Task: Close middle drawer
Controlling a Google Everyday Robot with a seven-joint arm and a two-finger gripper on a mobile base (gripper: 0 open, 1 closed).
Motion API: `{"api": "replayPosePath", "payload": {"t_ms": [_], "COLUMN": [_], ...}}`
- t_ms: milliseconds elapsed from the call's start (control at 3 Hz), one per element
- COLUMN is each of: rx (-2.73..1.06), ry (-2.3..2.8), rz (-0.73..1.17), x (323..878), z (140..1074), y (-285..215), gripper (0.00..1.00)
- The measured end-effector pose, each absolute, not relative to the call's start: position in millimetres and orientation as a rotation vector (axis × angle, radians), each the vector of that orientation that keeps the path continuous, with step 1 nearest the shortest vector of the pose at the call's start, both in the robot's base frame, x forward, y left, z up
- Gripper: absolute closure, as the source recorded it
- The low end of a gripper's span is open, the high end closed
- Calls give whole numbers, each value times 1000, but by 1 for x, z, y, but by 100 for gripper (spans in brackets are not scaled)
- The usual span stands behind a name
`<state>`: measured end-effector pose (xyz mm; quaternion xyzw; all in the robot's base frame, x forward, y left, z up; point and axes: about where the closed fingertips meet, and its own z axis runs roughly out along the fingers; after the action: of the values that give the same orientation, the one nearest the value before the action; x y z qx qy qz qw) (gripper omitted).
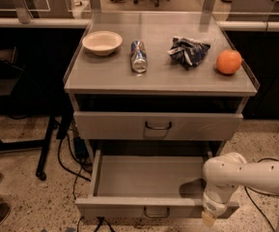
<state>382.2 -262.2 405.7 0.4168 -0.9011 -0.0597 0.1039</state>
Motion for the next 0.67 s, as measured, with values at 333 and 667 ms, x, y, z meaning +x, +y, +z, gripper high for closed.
{"api": "replayPosePath", "payload": {"t_ms": [333,667], "rx": [1231,1269], "ry": [-2666,-2750], "rz": [-173,-127], "x": [385,415], "z": [404,429], "y": [-262,-263], "gripper": [100,100]}}
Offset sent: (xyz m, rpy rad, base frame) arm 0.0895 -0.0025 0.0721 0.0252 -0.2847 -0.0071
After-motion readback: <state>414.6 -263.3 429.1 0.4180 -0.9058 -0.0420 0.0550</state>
